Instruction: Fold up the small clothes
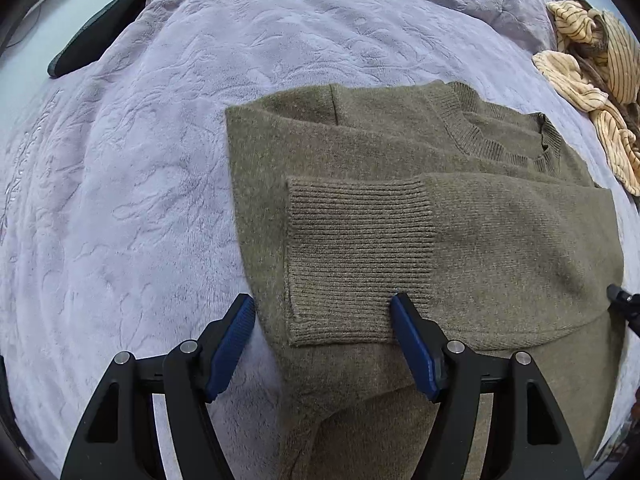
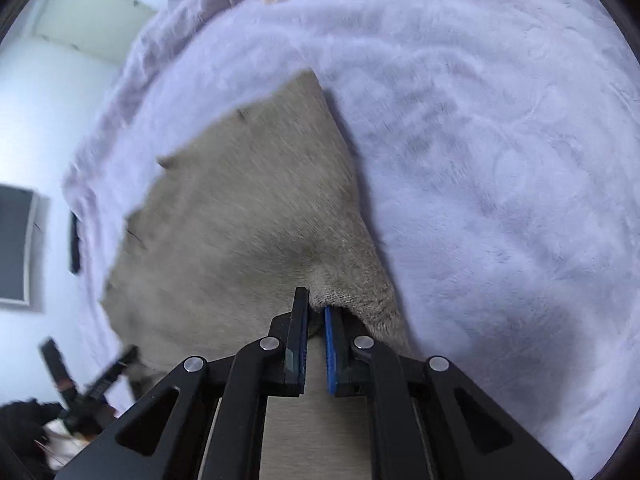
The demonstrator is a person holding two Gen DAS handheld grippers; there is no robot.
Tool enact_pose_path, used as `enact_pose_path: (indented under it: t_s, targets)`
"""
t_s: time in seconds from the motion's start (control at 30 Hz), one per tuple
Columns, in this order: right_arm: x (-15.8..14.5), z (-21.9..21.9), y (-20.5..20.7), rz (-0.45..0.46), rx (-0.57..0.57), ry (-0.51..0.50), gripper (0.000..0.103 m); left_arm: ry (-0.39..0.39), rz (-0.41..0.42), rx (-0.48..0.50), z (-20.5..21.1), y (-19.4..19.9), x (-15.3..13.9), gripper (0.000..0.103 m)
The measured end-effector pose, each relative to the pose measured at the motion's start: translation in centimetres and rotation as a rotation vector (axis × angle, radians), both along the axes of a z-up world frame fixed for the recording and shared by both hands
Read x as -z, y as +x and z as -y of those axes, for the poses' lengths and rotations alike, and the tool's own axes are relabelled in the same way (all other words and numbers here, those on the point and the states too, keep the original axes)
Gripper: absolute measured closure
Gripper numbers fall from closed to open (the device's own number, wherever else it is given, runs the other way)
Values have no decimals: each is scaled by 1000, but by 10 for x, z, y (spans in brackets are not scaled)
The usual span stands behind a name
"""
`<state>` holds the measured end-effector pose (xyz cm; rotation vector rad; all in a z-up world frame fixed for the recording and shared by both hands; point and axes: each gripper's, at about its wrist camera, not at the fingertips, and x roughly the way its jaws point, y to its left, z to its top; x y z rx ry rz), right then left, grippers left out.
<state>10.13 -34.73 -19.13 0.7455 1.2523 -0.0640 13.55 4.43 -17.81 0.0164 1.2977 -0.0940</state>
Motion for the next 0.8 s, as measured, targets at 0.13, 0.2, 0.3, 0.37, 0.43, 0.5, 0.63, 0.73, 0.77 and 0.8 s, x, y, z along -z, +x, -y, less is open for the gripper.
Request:
enact_pose_path:
  t_s: [0.13,0.2,0.3,0.37,0.43,0.5,0.63,0.73,0.77,0.8]
  targets:
    - [5,10,-7,-28,47,90,83,29,-4,34,-1,-6,-4,32]
    - [-3,9,-11,-39,33,69,81,54,-9,49,-7,-9,-7,32]
    - [-19,-3,-18,-35,-39,6,80,85,-12,41,-14,-14,-14,32]
    - [-27,-13,-22,-29,-74,-20,80,79,-10,23,-18,-15,-20,32]
    - [-33,-24,-22,-27,-96,-36,80,66,-2,1,-20,-14,-27,32]
    - [-37,-35,-21,-23,-118,-42,78,49,0,-6,-21,-14,-31,32]
    - [-43,-60,-15,-21,-188,-68,70,56,-34,-3,-12,-17,-26,32]
    - [-46,-76,-14,-26,-237,-71,69,55,-40,24,2,-29,-30,32]
    - [-47,-80,-15,-30,-250,-71,67,55,-41,31,5,-32,-31,32]
    - [-48,-84,-16,-35,-265,-74,61,49,-45,35,8,-36,-33,32]
